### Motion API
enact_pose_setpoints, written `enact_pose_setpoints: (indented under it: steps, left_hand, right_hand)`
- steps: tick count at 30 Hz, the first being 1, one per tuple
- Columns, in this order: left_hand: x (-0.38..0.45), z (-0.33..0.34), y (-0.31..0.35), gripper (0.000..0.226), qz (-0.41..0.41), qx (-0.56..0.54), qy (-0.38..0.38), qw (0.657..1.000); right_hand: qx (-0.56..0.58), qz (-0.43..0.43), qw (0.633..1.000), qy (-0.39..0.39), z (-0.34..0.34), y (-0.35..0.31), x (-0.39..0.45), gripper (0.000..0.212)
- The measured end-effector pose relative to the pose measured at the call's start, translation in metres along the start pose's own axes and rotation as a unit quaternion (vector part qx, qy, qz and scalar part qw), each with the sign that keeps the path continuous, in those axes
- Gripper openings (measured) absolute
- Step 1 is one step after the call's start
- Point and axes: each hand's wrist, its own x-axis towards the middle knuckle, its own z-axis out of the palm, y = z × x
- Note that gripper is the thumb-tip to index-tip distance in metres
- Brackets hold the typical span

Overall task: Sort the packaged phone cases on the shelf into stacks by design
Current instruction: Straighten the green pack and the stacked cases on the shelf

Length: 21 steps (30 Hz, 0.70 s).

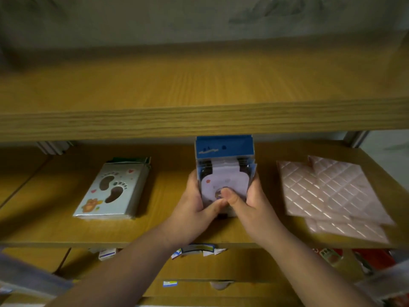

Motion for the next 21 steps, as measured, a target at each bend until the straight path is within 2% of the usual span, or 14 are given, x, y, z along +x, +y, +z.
enact_pose_setpoints:
  steps: [3,5,7,8,9,12,14,17,19,21]
  left_hand:
    - [0.005,-0.009,0.000,0.064,0.001,0.010,0.019,1.000]
    - [0.011,-0.017,0.001,0.049,-0.009,0.065,0.044,0.997]
    - [0.017,-0.023,0.000,0.035,-0.053,0.090,0.029,0.994]
    - [0.020,-0.024,0.001,0.029,-0.094,0.071,0.019,0.993]
    - [0.023,-0.026,0.000,0.025,-0.132,0.068,0.011,0.989]
    - [0.034,-0.036,-0.005,0.045,-0.151,0.183,-0.006,0.971]
    - [0.041,-0.039,-0.008,0.065,-0.160,0.266,-0.029,0.950]
    - [0.040,-0.041,-0.007,0.090,-0.175,0.316,-0.022,0.932]
    - [0.034,-0.039,0.006,0.089,-0.127,0.333,0.006,0.934]
    - [0.028,-0.028,0.022,0.078,-0.061,0.382,0.030,0.922]
  right_hand:
    - [-0.038,-0.002,0.997,0.070,0.005,-0.005,0.003,0.050]
    - [-0.059,0.024,0.993,0.102,0.007,-0.016,0.010,0.038]
    - [-0.066,0.089,0.990,0.086,0.007,-0.026,0.021,0.020]
    - [-0.066,0.126,0.987,0.070,0.009,-0.030,0.027,0.018]
    - [-0.088,0.154,0.982,0.063,0.011,-0.033,0.033,0.024]
    - [-0.181,0.217,0.956,0.083,0.020,-0.033,0.047,0.064]
    - [-0.256,0.225,0.936,0.091,0.025,-0.037,0.048,0.069]
    - [-0.344,0.188,0.914,0.109,0.015,-0.041,0.038,0.092]
    - [-0.364,0.160,0.908,0.130,0.002,-0.050,0.018,0.085]
    - [-0.377,0.152,0.903,0.139,-0.016,-0.058,-0.006,0.073]
